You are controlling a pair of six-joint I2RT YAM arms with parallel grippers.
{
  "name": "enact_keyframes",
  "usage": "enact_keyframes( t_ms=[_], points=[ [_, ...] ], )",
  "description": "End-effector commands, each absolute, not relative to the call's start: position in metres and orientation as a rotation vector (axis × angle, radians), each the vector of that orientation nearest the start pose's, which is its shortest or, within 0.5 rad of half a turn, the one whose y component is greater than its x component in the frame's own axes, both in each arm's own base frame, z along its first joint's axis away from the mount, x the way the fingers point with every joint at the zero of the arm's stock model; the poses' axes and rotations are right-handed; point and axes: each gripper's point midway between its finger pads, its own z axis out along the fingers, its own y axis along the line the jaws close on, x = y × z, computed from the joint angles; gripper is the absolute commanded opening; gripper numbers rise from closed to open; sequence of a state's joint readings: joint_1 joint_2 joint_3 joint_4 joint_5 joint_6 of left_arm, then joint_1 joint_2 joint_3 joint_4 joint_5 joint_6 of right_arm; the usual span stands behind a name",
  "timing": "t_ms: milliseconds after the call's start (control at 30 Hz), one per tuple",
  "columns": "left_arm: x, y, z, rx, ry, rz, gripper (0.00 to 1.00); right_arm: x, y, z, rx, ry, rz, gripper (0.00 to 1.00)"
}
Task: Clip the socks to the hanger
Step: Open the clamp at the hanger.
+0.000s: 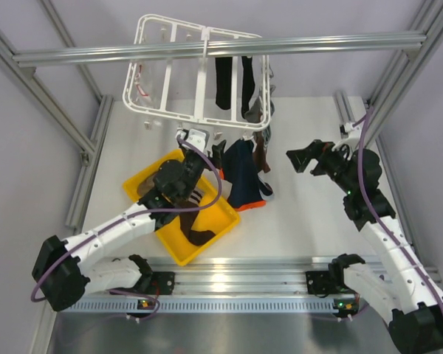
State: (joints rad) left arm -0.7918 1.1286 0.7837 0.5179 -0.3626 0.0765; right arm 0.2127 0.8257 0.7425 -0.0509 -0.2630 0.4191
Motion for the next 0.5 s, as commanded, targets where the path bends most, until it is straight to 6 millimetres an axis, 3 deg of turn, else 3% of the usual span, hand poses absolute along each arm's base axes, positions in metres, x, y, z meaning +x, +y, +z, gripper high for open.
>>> enact_keyframes(
  t_ms=[0,267,367,467],
  points=[
    [0.324,-0.238,0.363,0.226,1.278,-0.406,0.71,0.301,0.138,0.323,-0.103,1.597,0.742,1.0],
    [0.323,-0.242,0.367,0.211,1.256,-0.441,0.75,0.295,0.155,0.339,-0.17,1.532,0.82,1.0],
    [0.324,-0.243,0.368,0.211,1.25,-0.443,0.69,0.293,0.162,0.342,-0.199,1.5,0.837,1.0],
    [0.323,-0.247,0.37,0.233,1.237,-0.452,0.54,0.289,0.173,0.344,-0.254,1.474,0.841,1.0]
  ],
)
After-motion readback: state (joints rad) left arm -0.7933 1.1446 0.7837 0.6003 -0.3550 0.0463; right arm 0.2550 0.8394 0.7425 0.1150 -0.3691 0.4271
